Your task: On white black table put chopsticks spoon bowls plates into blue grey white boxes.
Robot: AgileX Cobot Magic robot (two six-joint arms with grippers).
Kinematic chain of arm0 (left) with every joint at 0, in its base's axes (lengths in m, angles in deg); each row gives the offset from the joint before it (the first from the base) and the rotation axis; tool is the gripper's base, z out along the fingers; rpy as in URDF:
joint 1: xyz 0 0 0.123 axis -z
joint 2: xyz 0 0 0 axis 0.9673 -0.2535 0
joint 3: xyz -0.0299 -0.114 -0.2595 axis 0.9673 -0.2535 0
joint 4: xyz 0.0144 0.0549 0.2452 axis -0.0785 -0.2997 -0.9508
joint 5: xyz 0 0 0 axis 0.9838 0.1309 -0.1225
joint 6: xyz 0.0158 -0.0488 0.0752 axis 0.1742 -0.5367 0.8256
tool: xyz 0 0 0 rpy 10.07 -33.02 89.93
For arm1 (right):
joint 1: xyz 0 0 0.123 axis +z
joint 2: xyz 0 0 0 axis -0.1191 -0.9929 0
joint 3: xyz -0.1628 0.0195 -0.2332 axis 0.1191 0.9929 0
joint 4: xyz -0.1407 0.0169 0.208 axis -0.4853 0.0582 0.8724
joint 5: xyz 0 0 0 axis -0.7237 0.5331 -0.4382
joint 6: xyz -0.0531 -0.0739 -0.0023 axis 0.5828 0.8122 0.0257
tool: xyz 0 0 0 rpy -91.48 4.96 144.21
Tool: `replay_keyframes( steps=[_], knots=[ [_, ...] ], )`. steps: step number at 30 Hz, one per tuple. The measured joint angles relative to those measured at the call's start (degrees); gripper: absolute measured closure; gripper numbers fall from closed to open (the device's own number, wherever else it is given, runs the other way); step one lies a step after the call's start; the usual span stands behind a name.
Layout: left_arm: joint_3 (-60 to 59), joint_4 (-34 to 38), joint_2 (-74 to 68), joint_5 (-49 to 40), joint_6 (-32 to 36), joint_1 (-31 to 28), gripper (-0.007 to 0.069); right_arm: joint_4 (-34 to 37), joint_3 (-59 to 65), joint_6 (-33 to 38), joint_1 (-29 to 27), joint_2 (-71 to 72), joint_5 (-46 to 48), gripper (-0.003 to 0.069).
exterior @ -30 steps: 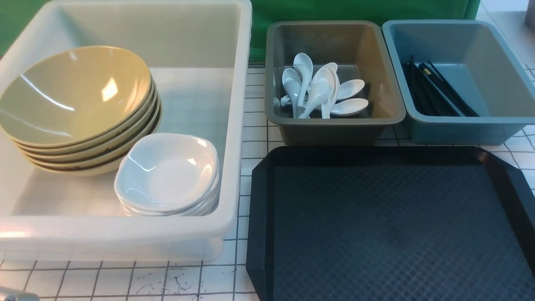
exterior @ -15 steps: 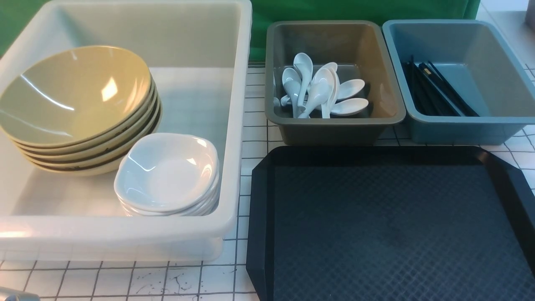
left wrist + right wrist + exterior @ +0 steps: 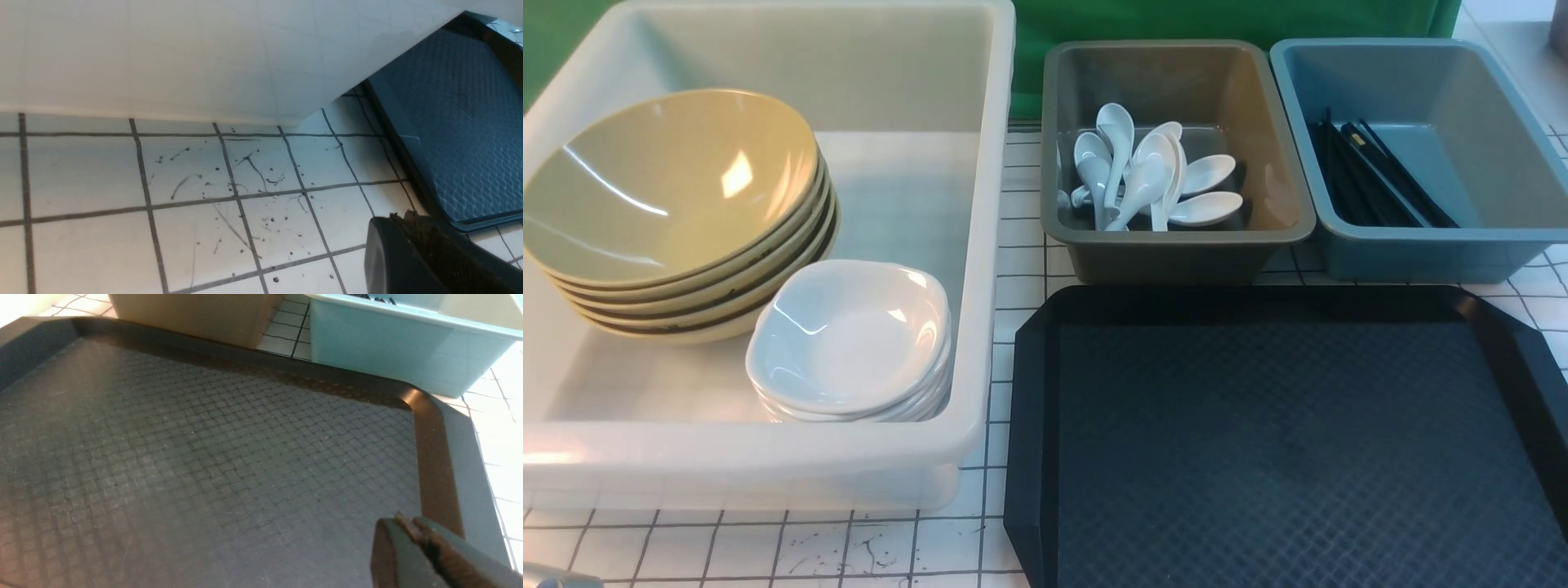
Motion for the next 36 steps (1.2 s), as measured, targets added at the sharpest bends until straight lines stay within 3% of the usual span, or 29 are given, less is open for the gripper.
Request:
replay_keyframes(
  steps=[4, 11, 16, 17, 20, 36],
  knots=[
    [0.00, 0.10, 0.63, 1.24, 0.17, -1.78, 0.0625, 0.00, 0.00, 0.00, 0.00, 0.00, 0.00, 0.0612],
    [0.00, 6.31, 8.12, 12.19, 0.35, -22.68, 0.0625, 0.00, 0.00, 0.05, 0.00, 0.00, 0.00, 0.0610],
    [0.00, 7.85, 13.15, 7.06, 0.42, -34.27, 0.0625, 0.00, 0.00, 0.05, 0.00, 0.00, 0.00, 0.0603],
    [0.00, 7.97, 13.72, 2.51, 0.48, -36.61, 0.0625, 0.00, 0.00, 0.05, 0.00, 0.02, 0.00, 0.0603],
    [0.06, 8.23, 13.73, -2.97, 0.72, -38.02, 0.0625, 0.00, 0.00, 0.05, 0.00, 0.02, 0.00, 0.0602],
    [0.23, 9.03, 13.73, -3.62, 1.17, -35.33, 0.0625, 0.00, 0.00, 0.05, 0.00, 0.02, 0.00, 0.0584]
  ],
)
